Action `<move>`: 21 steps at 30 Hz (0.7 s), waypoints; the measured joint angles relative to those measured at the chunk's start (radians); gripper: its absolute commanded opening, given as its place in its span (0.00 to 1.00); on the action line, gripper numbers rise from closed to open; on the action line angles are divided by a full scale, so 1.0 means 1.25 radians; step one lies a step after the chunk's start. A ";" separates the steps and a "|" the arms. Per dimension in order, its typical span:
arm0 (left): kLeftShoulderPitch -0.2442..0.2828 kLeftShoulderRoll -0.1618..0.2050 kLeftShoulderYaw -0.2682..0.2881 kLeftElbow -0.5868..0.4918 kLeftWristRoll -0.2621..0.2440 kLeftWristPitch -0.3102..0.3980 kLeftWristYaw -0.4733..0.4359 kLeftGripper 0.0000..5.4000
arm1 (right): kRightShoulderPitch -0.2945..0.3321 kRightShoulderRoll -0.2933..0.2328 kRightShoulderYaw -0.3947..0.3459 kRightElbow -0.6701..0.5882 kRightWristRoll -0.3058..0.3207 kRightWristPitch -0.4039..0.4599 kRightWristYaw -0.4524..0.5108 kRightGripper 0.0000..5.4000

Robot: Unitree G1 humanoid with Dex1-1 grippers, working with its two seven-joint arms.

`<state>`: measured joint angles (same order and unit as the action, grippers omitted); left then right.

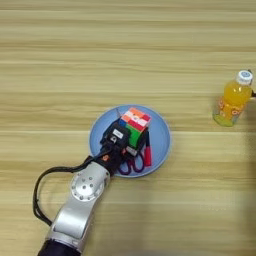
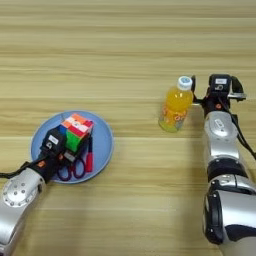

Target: Move the objects on the table

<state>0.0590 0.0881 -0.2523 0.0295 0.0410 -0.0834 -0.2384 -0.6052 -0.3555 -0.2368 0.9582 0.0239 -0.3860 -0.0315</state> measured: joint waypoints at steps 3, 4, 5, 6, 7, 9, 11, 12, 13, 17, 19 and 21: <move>-0.001 -0.003 0.007 0.003 -0.004 -0.008 0.001 0.61 | 0.000 0.000 0.001 0.000 0.000 0.000 -0.001 1.00; -0.004 -0.008 0.011 0.006 -0.005 -0.014 0.004 0.61 | 0.000 0.000 0.002 0.000 0.000 0.000 -0.001 1.00; -0.007 -0.010 0.014 0.008 -0.005 -0.019 0.007 0.61 | 0.000 0.000 0.002 0.000 0.000 0.000 -0.001 1.00; -0.010 -0.012 0.018 0.010 -0.005 -0.027 0.009 0.61 | 0.000 0.000 0.002 0.000 0.000 0.000 -0.001 1.00; -0.013 -0.014 0.022 0.011 -0.005 -0.033 0.011 0.61 | 0.000 0.000 0.003 0.000 0.000 0.000 -0.001 1.00; -0.020 -0.018 0.034 0.014 -0.006 -0.043 0.017 0.61 | 0.000 0.001 0.003 0.000 0.000 0.000 -0.002 1.00; -0.027 -0.027 0.055 0.015 -0.008 -0.059 0.035 0.61 | 0.000 0.001 0.003 0.000 0.000 0.000 -0.003 1.00; -0.030 -0.029 0.065 0.015 -0.009 -0.067 0.043 0.61 | 0.000 0.001 0.003 0.000 0.000 0.000 -0.003 1.00; -0.035 -0.031 0.077 0.015 -0.011 -0.072 0.052 0.61 | 0.000 0.001 0.004 0.000 0.000 0.000 -0.003 1.00; -0.049 -0.031 0.118 0.016 -0.020 -0.096 0.080 0.61 | 0.000 0.001 0.004 0.000 0.000 0.000 -0.003 1.00; -0.061 -0.029 0.138 0.019 -0.020 -0.098 0.096 0.61 | 0.000 0.001 0.005 0.000 0.000 0.000 -0.003 1.00; -0.076 -0.026 0.161 0.039 -0.012 -0.102 0.119 0.61 | 0.000 0.001 0.005 0.000 0.000 0.000 -0.003 1.00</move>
<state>-0.0355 0.0561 -0.0513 0.0788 0.0261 -0.2112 -0.0895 -0.6052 -0.3537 -0.2301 0.9583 0.0239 -0.3856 -0.0351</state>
